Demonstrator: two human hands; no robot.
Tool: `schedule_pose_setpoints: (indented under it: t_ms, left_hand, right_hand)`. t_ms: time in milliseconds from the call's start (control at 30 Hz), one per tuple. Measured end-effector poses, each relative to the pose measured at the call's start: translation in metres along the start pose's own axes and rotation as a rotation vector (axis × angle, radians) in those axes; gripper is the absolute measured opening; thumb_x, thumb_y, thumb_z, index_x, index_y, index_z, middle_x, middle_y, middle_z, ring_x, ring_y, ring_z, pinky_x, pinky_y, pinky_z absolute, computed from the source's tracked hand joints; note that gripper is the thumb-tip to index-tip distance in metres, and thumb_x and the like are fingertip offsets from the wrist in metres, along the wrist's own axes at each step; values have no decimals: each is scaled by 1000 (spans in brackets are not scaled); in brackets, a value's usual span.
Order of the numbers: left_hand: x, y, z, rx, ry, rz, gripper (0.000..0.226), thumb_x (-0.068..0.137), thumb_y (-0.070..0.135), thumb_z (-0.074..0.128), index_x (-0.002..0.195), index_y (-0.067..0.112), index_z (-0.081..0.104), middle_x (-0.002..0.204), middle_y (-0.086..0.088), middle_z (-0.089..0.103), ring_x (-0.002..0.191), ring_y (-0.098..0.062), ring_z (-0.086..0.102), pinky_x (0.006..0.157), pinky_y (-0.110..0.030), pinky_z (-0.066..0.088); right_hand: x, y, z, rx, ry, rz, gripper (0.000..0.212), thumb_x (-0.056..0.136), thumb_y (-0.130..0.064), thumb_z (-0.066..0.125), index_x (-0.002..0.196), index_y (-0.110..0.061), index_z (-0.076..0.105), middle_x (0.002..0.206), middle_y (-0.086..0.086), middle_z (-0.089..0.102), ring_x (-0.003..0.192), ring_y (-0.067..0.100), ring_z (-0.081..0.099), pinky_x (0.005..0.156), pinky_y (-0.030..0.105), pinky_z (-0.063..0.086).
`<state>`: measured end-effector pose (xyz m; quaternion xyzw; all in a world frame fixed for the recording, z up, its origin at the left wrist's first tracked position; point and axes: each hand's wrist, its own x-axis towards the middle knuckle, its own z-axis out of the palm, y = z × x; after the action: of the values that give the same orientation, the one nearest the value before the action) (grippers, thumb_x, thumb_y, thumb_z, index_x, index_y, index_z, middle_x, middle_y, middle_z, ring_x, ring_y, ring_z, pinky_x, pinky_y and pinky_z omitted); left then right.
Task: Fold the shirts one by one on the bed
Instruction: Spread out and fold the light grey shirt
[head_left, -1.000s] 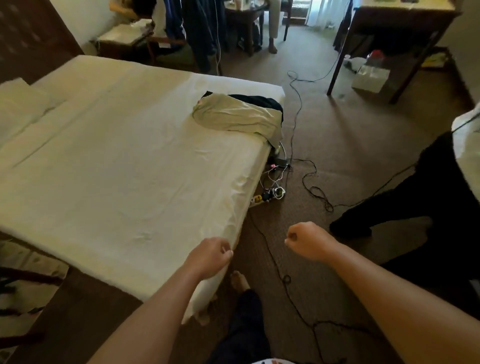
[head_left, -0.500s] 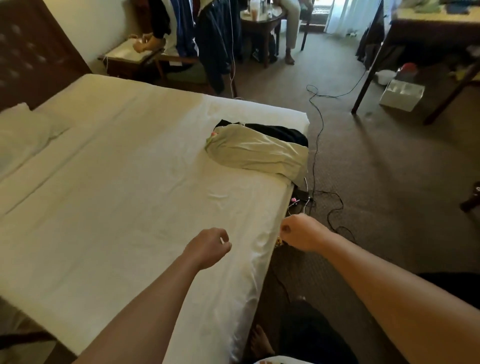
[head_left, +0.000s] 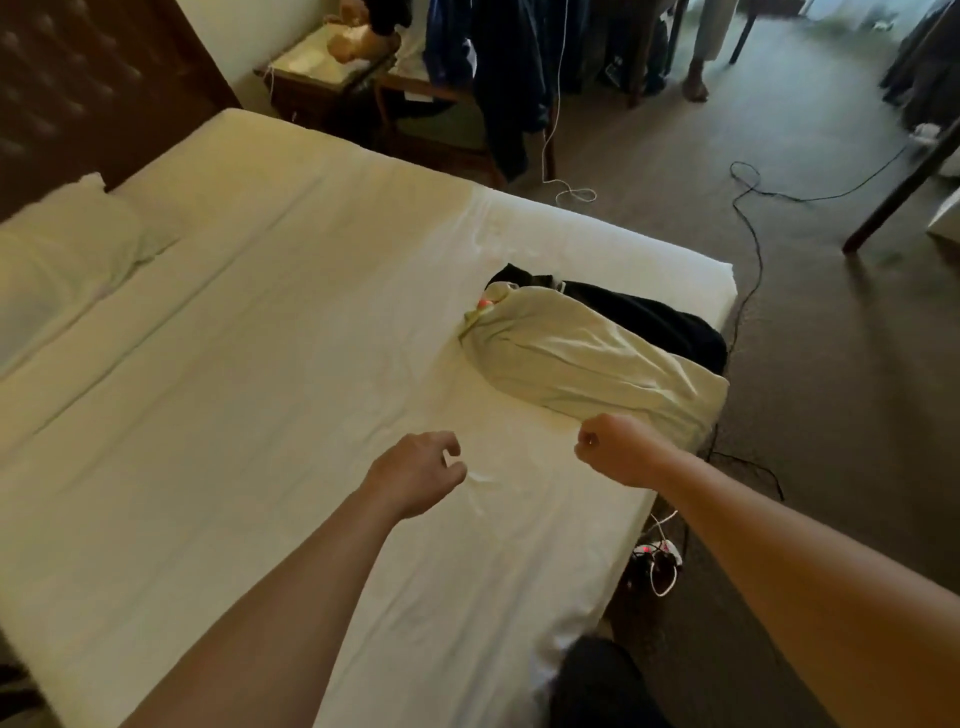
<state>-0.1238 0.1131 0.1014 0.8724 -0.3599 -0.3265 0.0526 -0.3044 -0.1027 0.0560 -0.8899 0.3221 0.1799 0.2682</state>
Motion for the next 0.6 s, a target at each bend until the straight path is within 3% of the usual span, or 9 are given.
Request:
schedule_pose_setpoints:
  t_ms: [200,433,600]
  left_hand:
    - [129,9,-30,-57,-22,-66,37,94,46,56,125,28,62,105,8,69,96,-18,64,86,-36,54]
    - [272,-5,-24,-45,-43,-107,37,95,44,57,128,27,61,110,5,68,101,-20,62,84,-34,51]
    - [321,-22,1,-102,-73,-136,33,95,43,58,123,27,63,104,6,66,98,-18,61,86,-35,52]
  right_hand:
    - [156,21,-29,36,-62,27,20,95,-28,55,99,-14,68,97,7,67,88,26,63,70,31,49]
    - [317,47,-29,76,-49,88,35,97,-33,58,129,-18,63,127,10,64,115,31,59,89,34,47]
    - [398,67,-29,112,108,206,67,95,-32,62,155,-22,33,158,8,34,141,35,32,111,47,33]
